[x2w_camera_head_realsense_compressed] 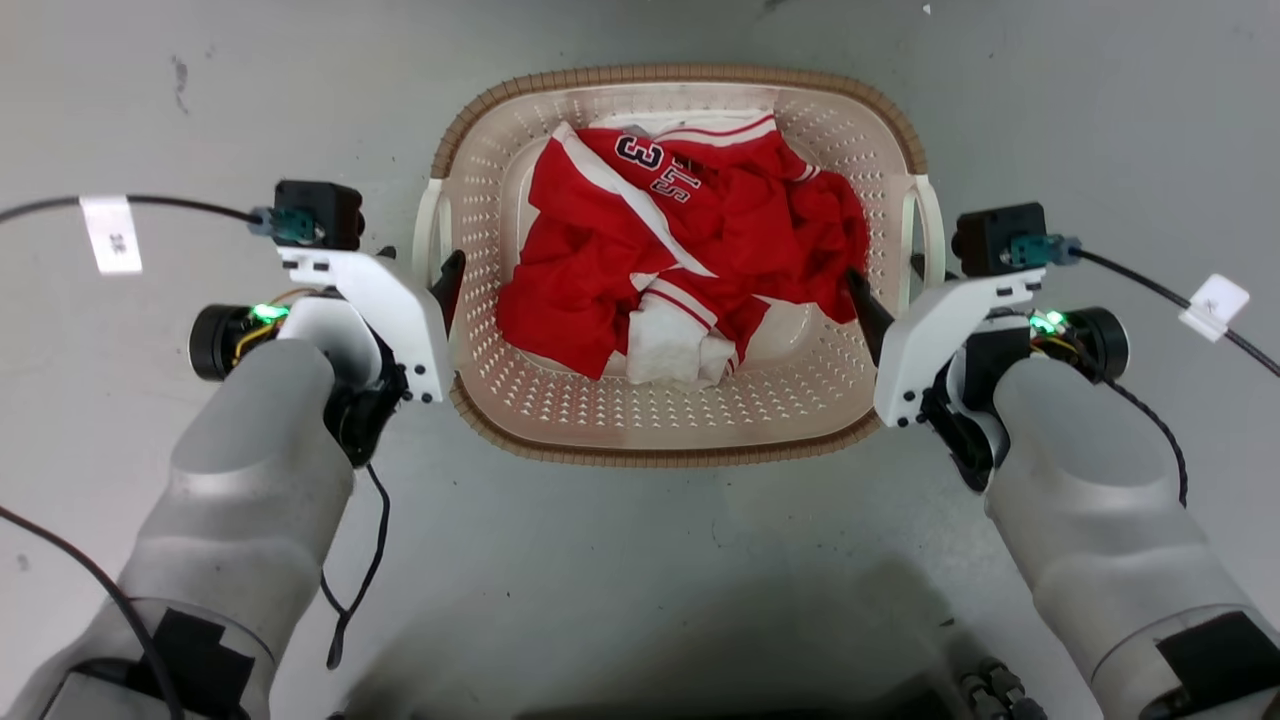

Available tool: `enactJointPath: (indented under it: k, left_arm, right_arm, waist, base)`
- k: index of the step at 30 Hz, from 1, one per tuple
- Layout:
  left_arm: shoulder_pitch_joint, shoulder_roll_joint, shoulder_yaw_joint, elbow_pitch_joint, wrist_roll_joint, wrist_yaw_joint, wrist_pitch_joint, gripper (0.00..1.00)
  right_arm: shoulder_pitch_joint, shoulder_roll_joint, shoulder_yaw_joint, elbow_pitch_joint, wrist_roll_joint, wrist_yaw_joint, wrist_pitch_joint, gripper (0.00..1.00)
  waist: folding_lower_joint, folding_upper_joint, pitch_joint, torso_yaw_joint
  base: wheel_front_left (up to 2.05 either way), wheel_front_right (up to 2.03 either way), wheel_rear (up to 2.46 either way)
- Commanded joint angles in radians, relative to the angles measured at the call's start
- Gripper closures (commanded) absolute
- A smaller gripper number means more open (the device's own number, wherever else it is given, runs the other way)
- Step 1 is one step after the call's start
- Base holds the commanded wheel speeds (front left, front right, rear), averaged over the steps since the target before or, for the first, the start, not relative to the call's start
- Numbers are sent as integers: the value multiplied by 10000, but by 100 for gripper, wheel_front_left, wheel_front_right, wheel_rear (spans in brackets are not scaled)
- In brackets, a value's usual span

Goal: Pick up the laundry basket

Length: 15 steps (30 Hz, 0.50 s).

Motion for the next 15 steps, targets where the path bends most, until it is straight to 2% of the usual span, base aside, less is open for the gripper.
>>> enactJointPath:
  k: [1,5,6,7,8,9,15]
  left_arm:
    - [-196,79,-120,60,-87,-21,109,0]
    - [-529,145,-451,192,-499,-21,384,0]
    - [-585,145,-525,239,-604,-22,504,0]
    - [-645,146,-611,270,-698,-22,613,52]
    - [-708,145,-701,282,-807,-21,727,79]
    - [-751,142,-779,279,-939,-23,840,100]
    - [-891,125,-1296,173,-1448,-23,879,100]
  right_arm:
    - [-241,6,117,95,145,-5,53,0]
    - [-640,10,570,342,540,-5,265,0]
    - [-708,10,636,382,720,-5,332,20]
    - [-768,10,746,414,850,-5,393,59]
    - [-821,10,873,459,944,-3,497,100]
    - [-871,21,975,488,1057,-3,552,100]
    - [-1043,30,1447,787,1433,9,581,100]
  waist:
    - [-2,0,132,-37]
    - [-2,0,330,-33]
    - [-2,0,366,-29]
    - [-2,0,397,-23]
    - [-2,0,423,-20]
    - [-2,0,447,-21]
    - [-2,0,466,33]
  base:
    - [0,0,0]
    - [0,0,0]
    - [0,0,0]
    - [0,0,0]
    - [0,0,0]
    - [0,0,0]
    - [0,0,0]
